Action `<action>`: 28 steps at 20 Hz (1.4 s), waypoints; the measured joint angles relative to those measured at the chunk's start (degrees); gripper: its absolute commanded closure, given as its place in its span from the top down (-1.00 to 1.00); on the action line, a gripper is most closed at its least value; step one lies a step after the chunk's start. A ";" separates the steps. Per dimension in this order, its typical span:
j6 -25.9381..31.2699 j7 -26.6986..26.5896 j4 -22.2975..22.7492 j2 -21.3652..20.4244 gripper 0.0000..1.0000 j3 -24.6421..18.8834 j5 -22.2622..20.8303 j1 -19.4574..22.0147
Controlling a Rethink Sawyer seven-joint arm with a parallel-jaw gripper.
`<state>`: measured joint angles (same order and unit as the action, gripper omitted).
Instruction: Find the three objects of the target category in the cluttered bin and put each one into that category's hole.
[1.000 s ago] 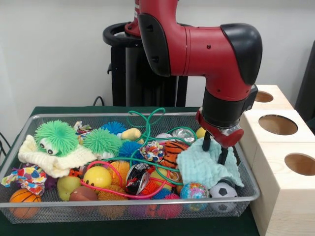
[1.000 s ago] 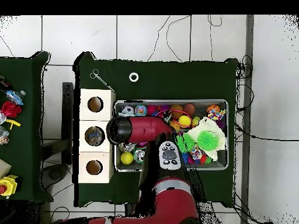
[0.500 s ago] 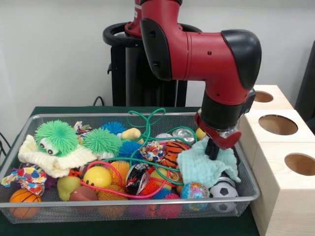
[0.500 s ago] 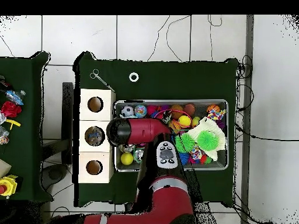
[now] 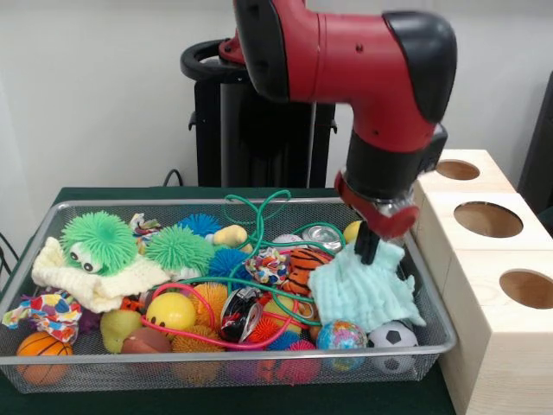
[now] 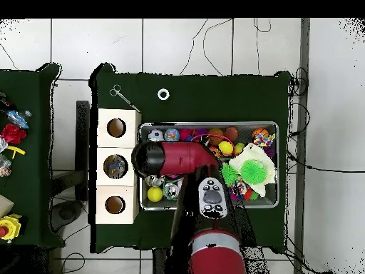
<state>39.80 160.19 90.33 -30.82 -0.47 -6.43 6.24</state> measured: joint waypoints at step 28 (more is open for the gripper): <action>15.15 -5.41 9.93 -22.40 -1.00 -0.55 -9.77 17.35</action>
<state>54.94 154.78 100.26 -53.22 -1.02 -16.20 23.59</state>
